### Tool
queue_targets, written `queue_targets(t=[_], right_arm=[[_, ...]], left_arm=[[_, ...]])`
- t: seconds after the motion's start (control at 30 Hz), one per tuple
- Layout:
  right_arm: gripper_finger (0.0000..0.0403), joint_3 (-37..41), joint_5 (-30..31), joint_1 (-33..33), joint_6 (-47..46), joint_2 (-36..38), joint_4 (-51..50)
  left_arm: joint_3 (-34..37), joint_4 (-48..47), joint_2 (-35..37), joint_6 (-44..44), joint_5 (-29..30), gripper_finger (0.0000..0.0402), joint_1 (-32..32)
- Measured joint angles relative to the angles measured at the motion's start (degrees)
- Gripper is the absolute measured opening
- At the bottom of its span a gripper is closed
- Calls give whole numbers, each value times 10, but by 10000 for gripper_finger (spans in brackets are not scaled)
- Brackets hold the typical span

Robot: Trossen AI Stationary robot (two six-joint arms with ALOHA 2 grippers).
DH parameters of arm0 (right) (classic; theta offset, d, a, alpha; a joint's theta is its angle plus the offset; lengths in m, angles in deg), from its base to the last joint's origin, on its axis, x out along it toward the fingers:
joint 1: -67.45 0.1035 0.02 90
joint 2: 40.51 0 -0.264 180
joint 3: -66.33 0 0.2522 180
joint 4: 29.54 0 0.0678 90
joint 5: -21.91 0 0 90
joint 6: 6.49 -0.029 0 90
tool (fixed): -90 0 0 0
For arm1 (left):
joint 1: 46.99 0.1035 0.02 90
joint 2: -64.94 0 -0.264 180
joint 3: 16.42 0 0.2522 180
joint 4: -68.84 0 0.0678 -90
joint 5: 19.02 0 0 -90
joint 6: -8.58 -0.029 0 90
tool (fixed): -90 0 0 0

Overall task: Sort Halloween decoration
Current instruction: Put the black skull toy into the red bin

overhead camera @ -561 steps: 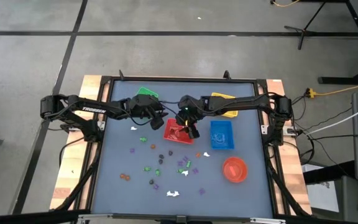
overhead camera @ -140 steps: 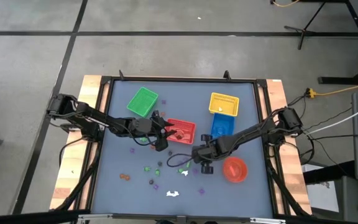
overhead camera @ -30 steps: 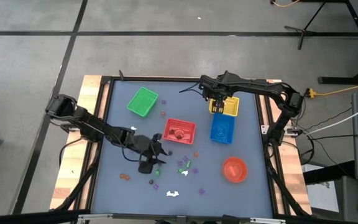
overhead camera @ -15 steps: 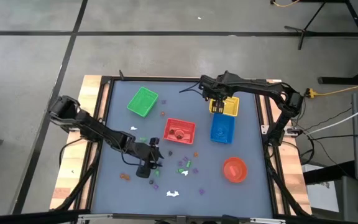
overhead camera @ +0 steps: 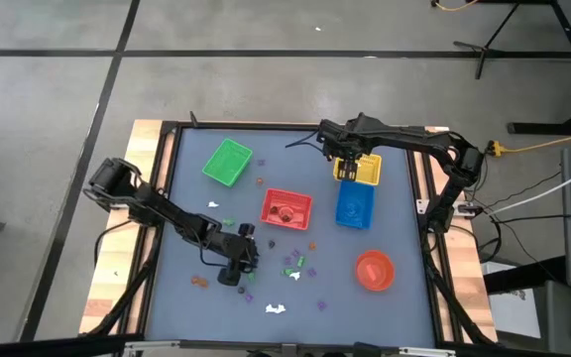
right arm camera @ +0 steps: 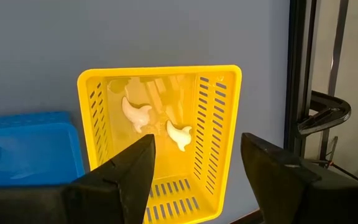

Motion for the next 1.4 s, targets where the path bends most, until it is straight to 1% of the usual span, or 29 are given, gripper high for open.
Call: queue_targets(t=[0.13,0.5,0.73,1.2,1.4], right_arm=[[237,0,0,0,0,0,2],[237,0,0,0,0,0,14],[237,0,0,0,0,0,14],[237,0,0,0,0,0,14],[237,0,0,0,0,0,14]], left_arm=[[0,1,-4,0,-1,151,0],[0,-1,-5,0,-4,89,0],[0,-1,-5,0,-2,65,0],[0,7,-5,1,0,58,1],[1,22,0,1,13,58,9]])
